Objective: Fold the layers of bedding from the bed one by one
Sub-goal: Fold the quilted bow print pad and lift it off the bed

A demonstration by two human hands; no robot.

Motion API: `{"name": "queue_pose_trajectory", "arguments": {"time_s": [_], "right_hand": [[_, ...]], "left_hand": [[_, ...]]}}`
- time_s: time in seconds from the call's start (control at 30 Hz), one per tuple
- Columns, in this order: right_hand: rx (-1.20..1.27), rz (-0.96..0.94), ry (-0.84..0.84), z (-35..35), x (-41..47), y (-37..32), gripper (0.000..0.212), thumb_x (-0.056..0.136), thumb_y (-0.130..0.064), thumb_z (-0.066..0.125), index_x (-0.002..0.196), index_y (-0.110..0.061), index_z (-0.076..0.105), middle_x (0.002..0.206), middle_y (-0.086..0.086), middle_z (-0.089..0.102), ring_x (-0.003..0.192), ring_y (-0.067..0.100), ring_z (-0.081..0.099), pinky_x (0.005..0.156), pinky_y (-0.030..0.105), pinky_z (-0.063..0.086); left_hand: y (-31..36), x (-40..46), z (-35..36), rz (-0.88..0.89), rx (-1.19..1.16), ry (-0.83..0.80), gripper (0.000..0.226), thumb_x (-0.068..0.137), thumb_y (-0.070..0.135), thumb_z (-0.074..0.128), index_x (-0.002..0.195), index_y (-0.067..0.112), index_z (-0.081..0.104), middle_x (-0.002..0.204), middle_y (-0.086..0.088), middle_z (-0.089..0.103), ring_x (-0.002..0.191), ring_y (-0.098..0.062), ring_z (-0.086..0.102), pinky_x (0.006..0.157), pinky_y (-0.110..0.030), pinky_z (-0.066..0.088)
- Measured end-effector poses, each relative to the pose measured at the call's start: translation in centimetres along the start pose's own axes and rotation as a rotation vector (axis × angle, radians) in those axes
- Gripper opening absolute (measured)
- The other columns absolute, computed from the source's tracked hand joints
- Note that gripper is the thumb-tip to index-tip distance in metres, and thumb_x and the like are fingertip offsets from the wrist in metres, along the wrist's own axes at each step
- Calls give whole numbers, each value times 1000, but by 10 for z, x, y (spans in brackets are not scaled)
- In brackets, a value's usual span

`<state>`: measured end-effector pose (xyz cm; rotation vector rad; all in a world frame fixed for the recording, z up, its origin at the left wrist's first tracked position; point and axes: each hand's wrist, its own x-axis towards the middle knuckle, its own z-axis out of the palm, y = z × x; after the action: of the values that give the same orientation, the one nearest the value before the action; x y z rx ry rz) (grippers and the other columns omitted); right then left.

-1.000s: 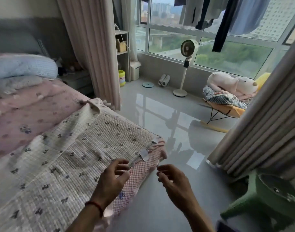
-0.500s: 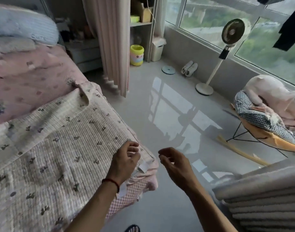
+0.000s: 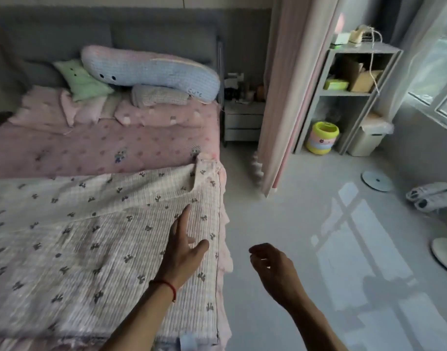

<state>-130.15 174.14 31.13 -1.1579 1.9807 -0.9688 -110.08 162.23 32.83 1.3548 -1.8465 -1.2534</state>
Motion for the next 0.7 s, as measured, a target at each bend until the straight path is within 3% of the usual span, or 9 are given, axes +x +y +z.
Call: {"name": "queue_pose_trajectory", "arguments": {"time_s": [0.13,0.23,0.33,0.4,0.5,0.57,0.63,0.7], "right_hand": [[-66,-105,-103,-18,72,8,15,99,-16,62,107,-27,68,102,-22,70,88,-11,64,70,6,47],[-142,-139,-183,-7,139,19,15,99,-16,63,103,-29,67,101,-16,72,87,-7,66,69,6,47],[-213,-108,-264,11,190,23,16,97,-15,63,109,-24,70,107,-9,74,85,2,68,72,6,47],[-278,-139,-330,24,233,26,19,96,-15,64,113,-20,71,110,-7,74,87,4,66,74,6,45],[-330,-174,-424,44,303,20,23,94,-16,63,116,-18,71,117,-3,72,95,13,67,86,21,51],[-414,-226,-479,66,359,17,27,94,-17,61,119,-17,70,126,0,67,111,20,65,97,28,47],[-530,-296,-547,96,424,12,32,95,-18,59,126,-16,67,141,4,58,129,25,56,106,30,42],[-658,-346,-651,133,495,16,41,95,-20,56,136,-17,61,159,4,40,140,28,46,113,38,40]], "left_hand": [[5,35,25,-47,16,129,99,76,39,65,144,70,1,161,23,-4,139,-31,42,92,-56,54],[-11,78,42,-95,15,173,101,79,34,68,139,74,-3,162,21,-12,144,-33,35,89,-46,56],[-23,117,47,-170,44,173,105,85,24,70,147,65,-5,162,18,-16,145,-31,33,73,-30,57],[-26,148,46,-185,54,198,104,86,22,69,151,58,-4,163,14,-16,146,-30,30,70,-23,52],[-27,191,46,-279,90,193,101,88,21,68,153,54,-1,165,9,-14,142,-29,36,66,-20,49],[-29,224,45,-289,117,201,99,88,22,68,153,55,0,165,9,-13,145,-29,32,81,-30,54],[-35,263,42,-344,133,174,97,88,22,67,153,56,3,165,9,-13,150,-29,23,103,-42,48],[-46,308,41,-405,142,172,95,88,21,65,154,54,5,166,8,-8,152,-27,18,109,-46,42]]}}
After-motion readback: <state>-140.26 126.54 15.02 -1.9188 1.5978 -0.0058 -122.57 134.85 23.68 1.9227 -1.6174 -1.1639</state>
